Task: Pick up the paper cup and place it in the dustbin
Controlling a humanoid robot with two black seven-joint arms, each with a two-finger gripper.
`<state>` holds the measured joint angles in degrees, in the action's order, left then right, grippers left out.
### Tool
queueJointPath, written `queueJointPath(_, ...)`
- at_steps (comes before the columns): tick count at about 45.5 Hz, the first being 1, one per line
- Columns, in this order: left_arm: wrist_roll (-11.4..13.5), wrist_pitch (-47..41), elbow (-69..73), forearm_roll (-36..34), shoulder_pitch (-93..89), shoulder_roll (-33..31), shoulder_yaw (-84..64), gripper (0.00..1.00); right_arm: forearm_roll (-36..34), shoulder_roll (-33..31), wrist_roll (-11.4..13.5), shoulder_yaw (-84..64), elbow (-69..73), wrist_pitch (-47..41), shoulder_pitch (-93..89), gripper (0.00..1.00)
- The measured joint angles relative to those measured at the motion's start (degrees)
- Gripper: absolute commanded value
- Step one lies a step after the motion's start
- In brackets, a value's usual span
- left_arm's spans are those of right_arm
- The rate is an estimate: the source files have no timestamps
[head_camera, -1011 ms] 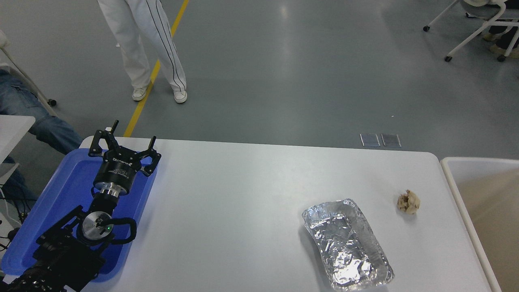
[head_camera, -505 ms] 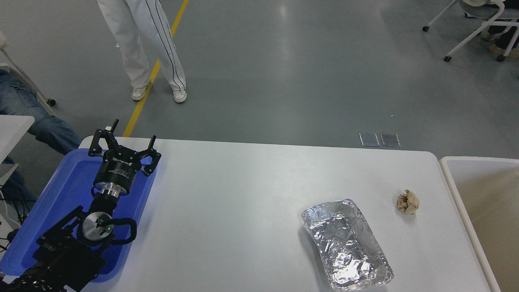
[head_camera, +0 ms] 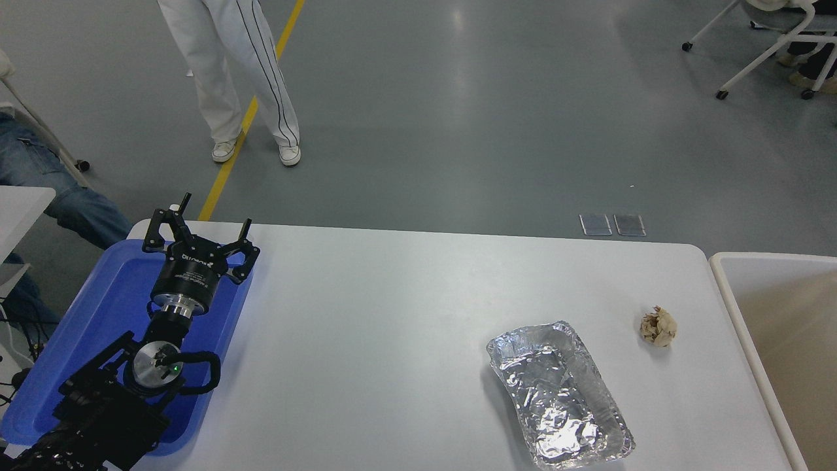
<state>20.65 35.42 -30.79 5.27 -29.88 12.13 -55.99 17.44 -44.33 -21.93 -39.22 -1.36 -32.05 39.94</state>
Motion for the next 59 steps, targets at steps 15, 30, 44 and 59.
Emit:
queueJointPath(15,0.00,0.00,0.00,0.00,0.00,0.00,0.00,1.00,-3.54,4.59,8.99,7.90,-0.76,10.97,-3.97,0.00)
queueJointPath(30,0.00,0.00,-0.01,0.00,0.00,0.00,0.00,1.00,-5.80,9.66,14.13,12.69,-3.02,20.65,-6.07,0.00)
queueJointPath(44,0.00,0.00,-0.01,0.00,0.00,0.00,0.00,1.00,-6.38,12.68,15.12,13.80,-3.41,25.67,-6.82,0.00)
queueJointPath(59,0.00,0.00,-0.01,0.00,0.00,0.00,0.00,1.00,-6.49,13.94,16.22,14.07,-3.40,27.36,-8.54,0.07)
